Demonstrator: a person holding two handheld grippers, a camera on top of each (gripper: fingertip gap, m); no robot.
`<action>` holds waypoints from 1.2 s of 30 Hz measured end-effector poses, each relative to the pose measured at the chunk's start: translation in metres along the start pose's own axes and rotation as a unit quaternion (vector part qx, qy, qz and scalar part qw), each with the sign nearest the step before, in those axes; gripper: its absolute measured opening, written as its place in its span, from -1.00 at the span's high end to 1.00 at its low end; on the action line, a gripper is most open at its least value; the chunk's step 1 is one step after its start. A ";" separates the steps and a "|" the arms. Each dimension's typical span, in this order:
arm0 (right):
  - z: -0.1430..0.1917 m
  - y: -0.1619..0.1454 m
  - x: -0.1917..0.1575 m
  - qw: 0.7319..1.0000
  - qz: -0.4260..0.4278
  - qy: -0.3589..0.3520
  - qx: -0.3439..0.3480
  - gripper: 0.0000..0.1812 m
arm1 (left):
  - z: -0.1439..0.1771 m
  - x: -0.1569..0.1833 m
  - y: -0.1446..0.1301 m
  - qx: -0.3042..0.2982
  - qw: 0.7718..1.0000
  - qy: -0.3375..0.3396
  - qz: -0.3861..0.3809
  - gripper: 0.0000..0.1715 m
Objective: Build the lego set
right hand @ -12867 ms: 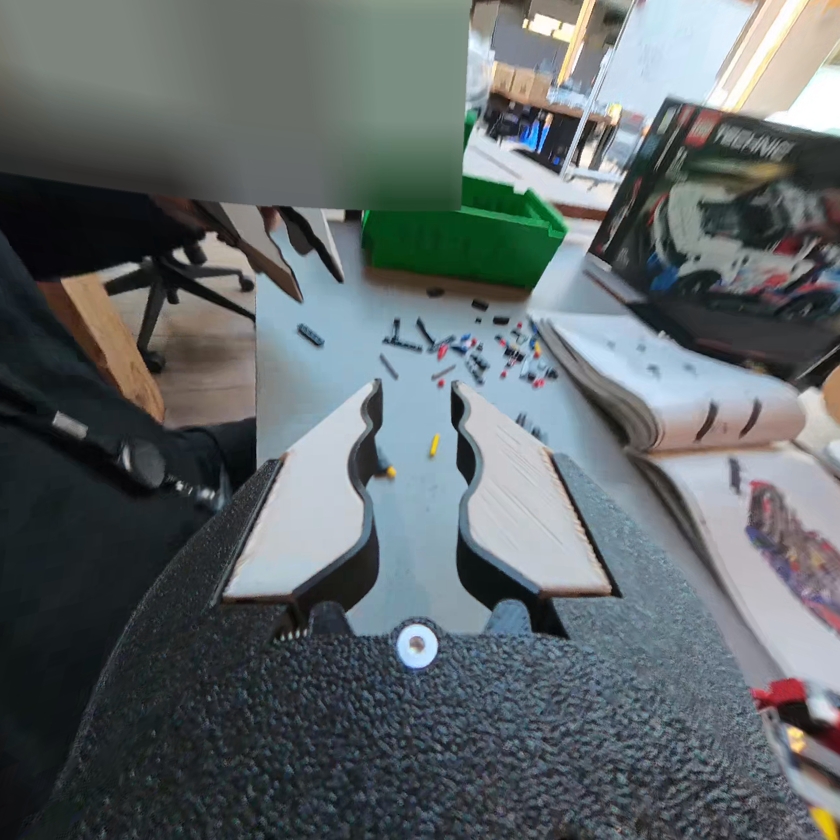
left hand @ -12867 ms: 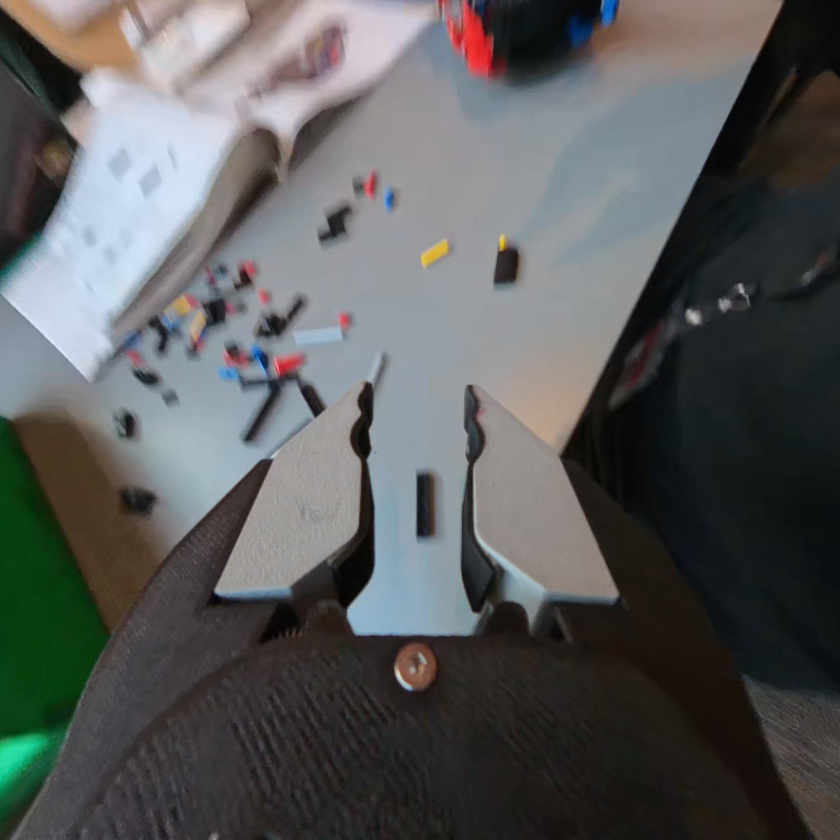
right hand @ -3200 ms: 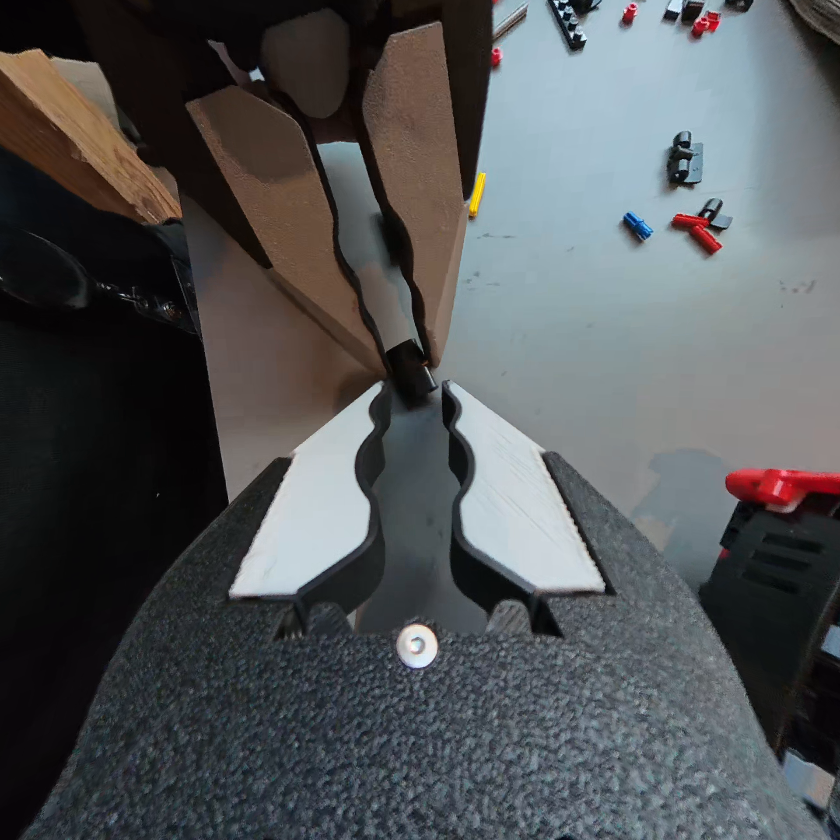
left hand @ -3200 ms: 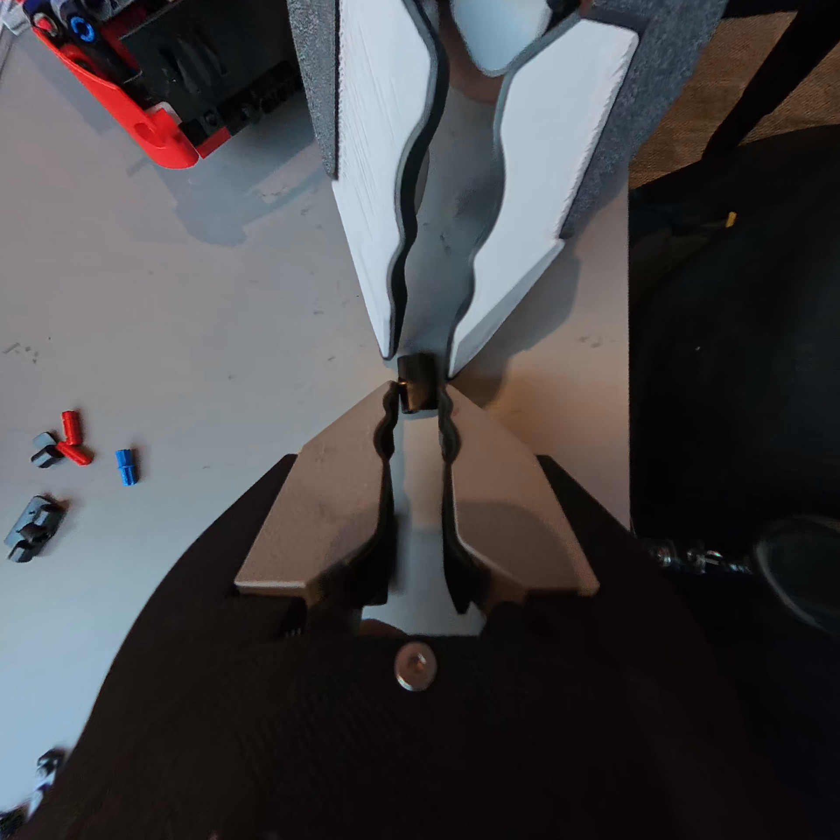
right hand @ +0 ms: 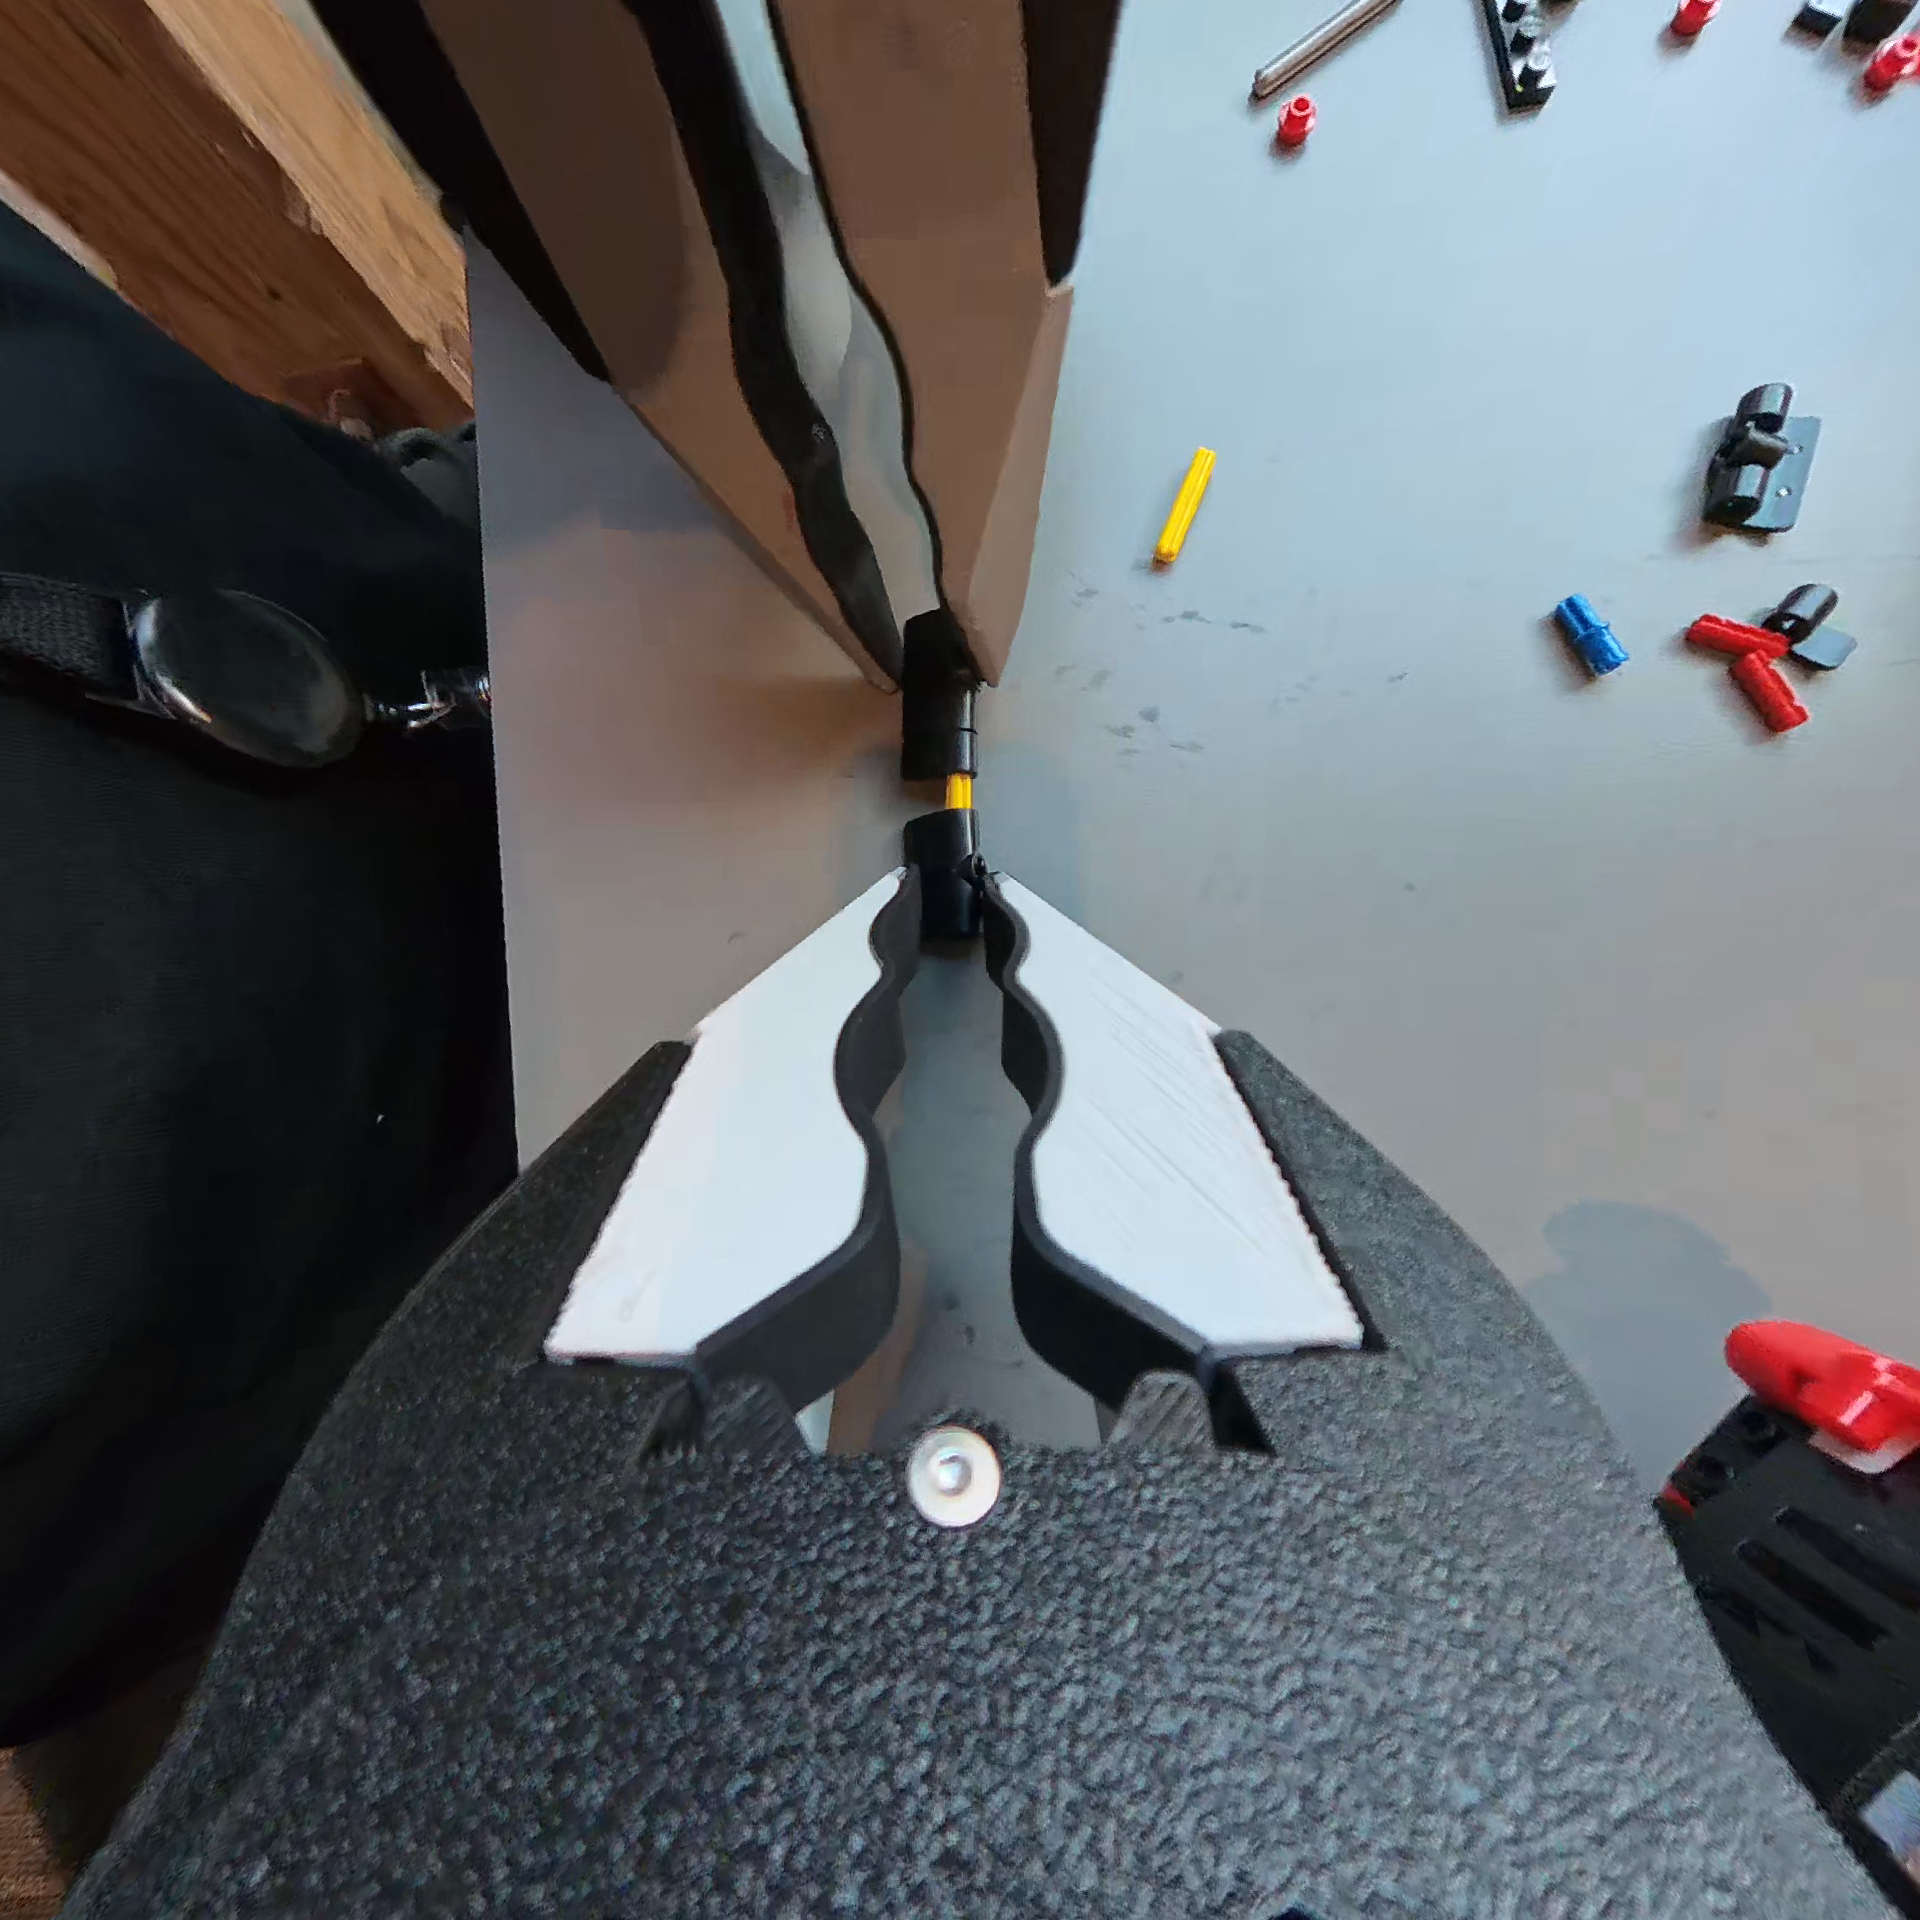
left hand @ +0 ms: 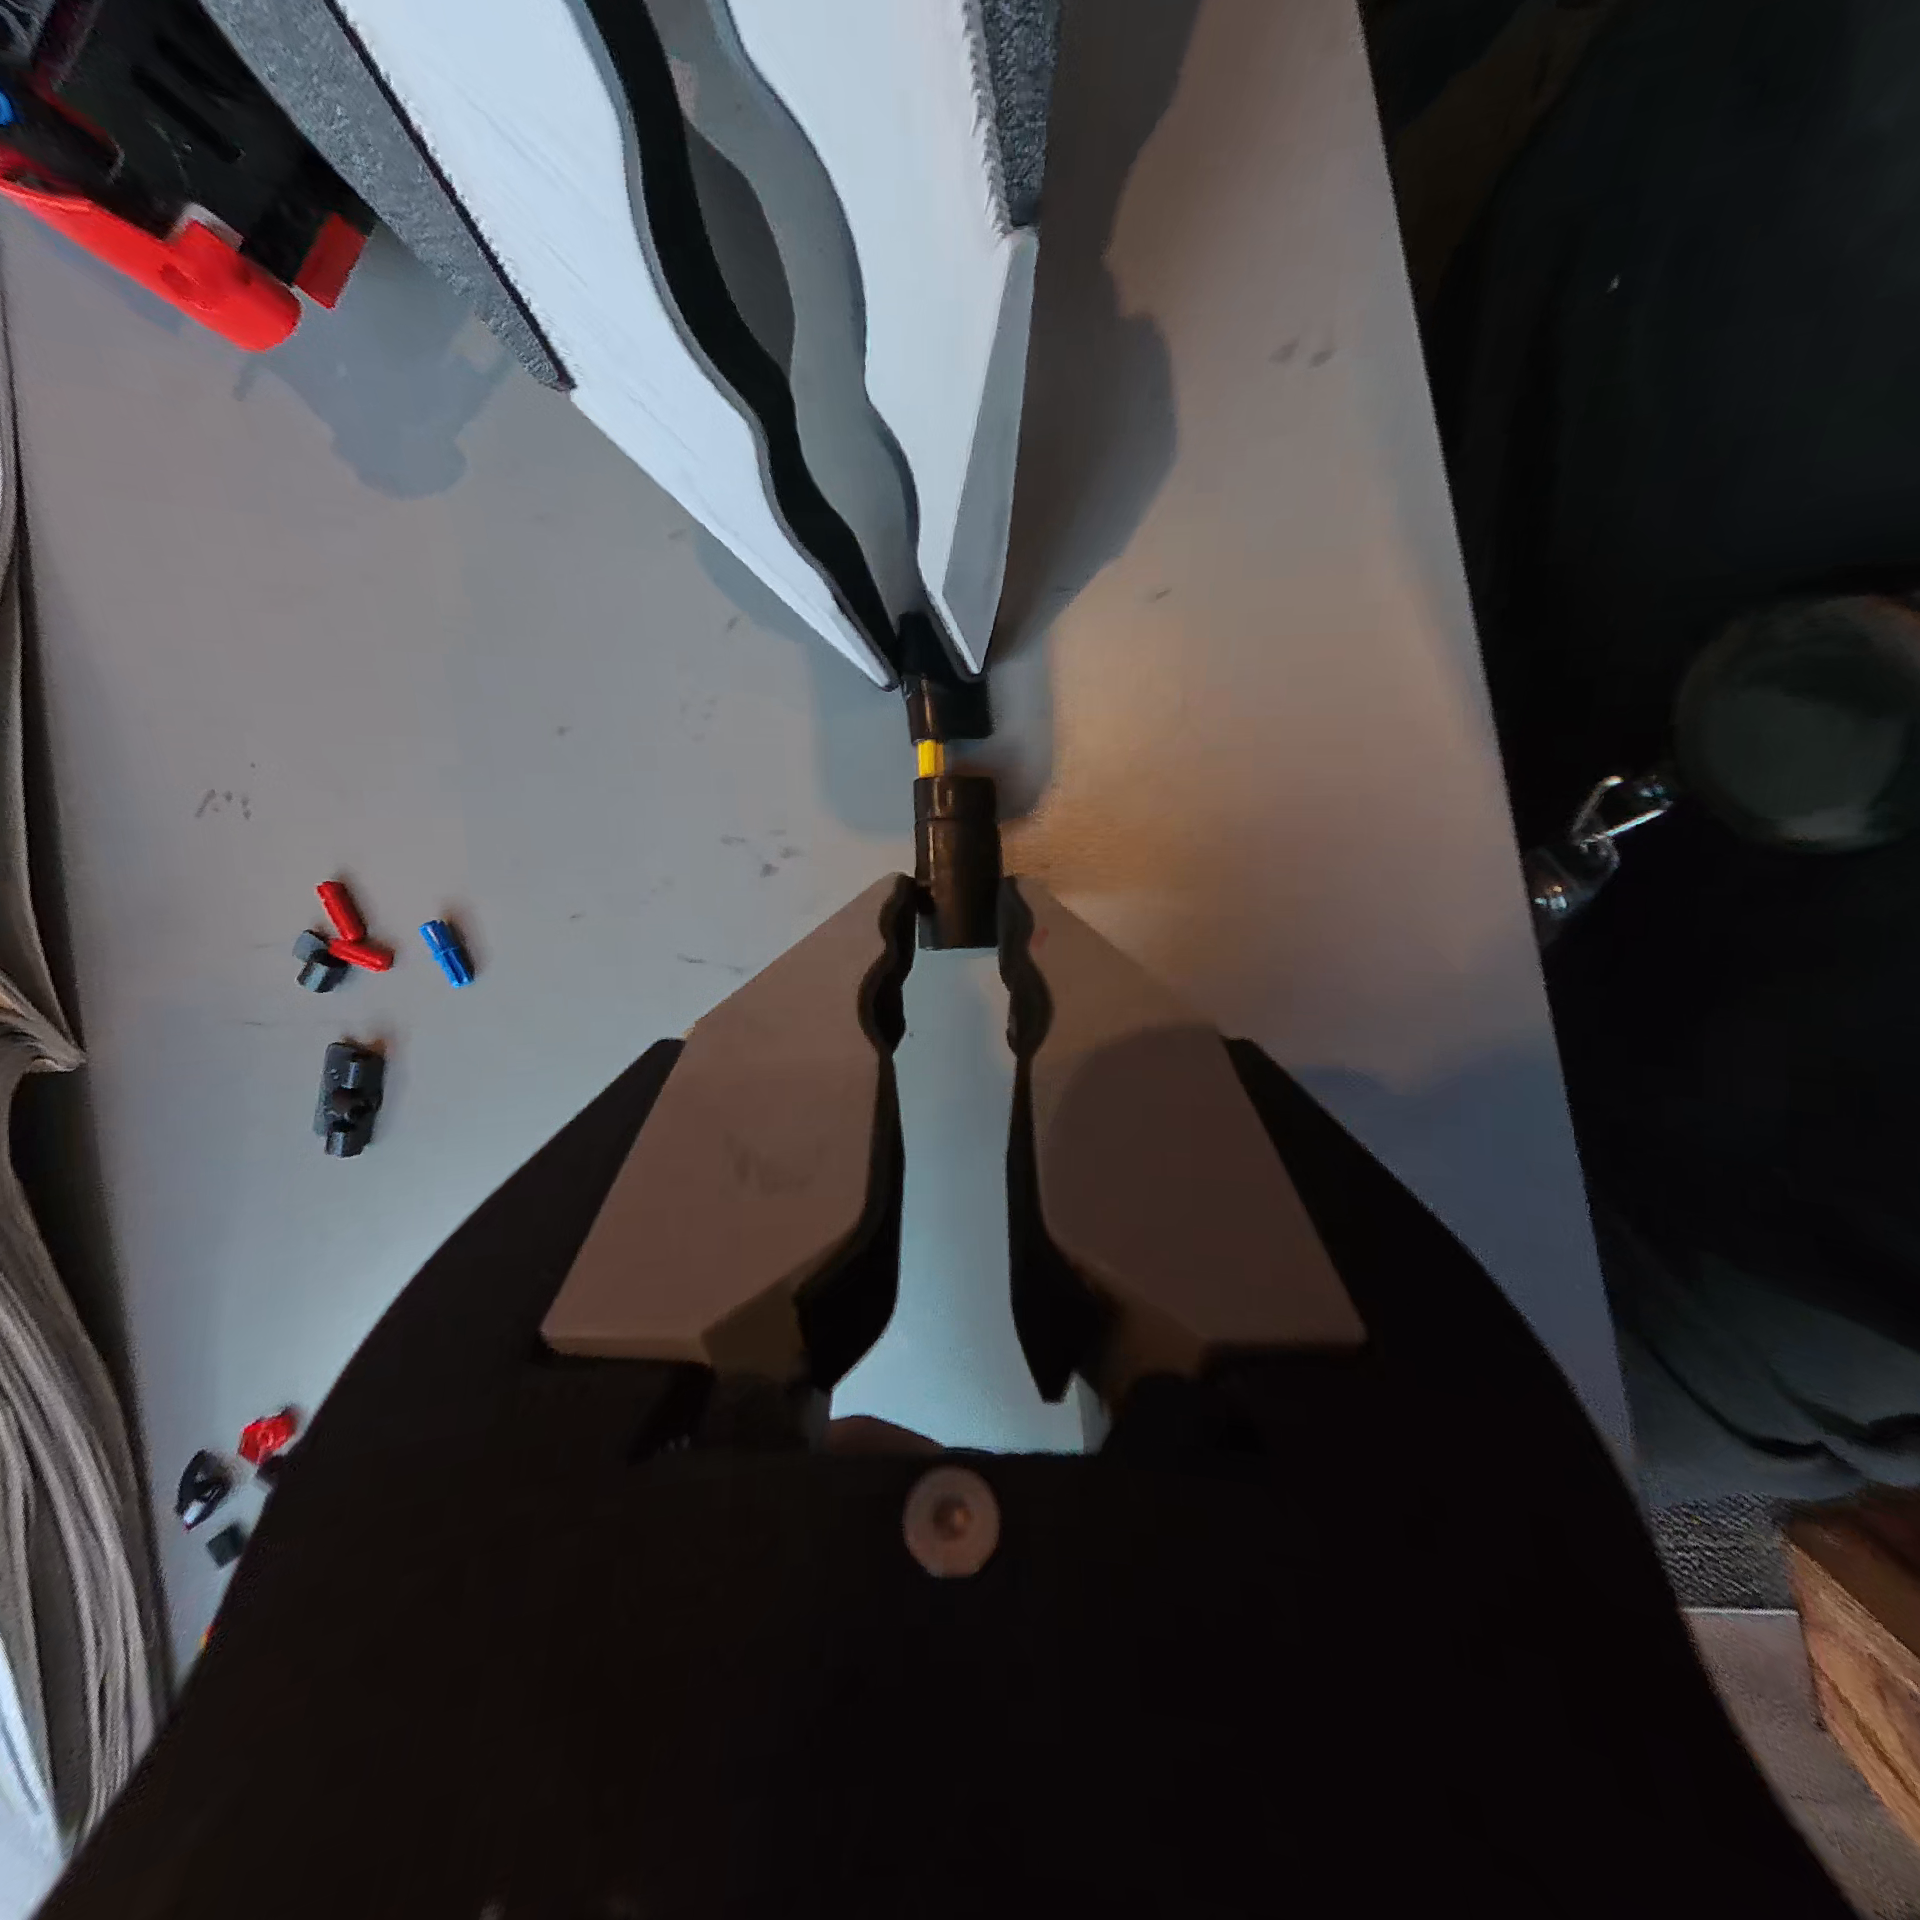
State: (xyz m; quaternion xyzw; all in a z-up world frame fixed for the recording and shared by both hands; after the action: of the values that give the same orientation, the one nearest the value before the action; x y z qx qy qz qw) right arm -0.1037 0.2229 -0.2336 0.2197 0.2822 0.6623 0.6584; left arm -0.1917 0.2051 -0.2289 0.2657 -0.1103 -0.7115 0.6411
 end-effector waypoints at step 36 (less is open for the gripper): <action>0.003 -0.010 -0.004 0.996 0.068 -0.011 0.056 0.88 | -0.006 -0.004 0.004 0.048 0.997 -0.042 -0.043 0.86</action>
State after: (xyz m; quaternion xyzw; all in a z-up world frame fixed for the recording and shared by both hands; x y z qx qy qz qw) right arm -0.0942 0.2191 -0.2374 0.2824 0.2956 0.6864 0.6014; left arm -0.1854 0.2093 -0.2309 0.2699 -0.1596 -0.7430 0.5913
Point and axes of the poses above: each gripper's, where its closed fingertips meet, z back along the fingers, y out of its top, x = y × z across the jaws, the point moved 5 cm from there along z, back along the fingers, and after that the axes turned 1 degree about x, right-handed, at the moved point
